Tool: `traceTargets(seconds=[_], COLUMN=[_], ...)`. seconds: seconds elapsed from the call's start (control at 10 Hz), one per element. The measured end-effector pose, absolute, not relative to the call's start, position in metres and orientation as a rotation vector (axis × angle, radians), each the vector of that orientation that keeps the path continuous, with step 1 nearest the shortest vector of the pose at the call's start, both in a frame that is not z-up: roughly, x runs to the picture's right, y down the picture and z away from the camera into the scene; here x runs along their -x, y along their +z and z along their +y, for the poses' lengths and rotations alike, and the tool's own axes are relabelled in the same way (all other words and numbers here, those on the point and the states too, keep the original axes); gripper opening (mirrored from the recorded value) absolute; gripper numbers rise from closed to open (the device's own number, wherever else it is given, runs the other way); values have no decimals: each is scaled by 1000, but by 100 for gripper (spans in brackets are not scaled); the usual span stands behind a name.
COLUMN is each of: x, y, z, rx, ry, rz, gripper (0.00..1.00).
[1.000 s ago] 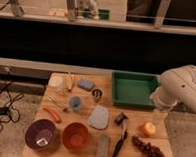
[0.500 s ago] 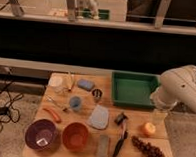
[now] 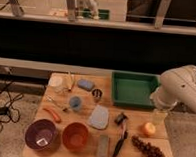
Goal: Place pepper in tray
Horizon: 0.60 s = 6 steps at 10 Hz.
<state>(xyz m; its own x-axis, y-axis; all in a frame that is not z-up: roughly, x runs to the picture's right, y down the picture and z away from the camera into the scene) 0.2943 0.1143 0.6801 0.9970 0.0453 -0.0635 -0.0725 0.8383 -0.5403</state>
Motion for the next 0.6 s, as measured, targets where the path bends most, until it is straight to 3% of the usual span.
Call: traceTargets(seconds=[0.6], x=[-258], y=[675], z=[127], rx=[575], ry=[12], rz=[-5], gripper=[80])
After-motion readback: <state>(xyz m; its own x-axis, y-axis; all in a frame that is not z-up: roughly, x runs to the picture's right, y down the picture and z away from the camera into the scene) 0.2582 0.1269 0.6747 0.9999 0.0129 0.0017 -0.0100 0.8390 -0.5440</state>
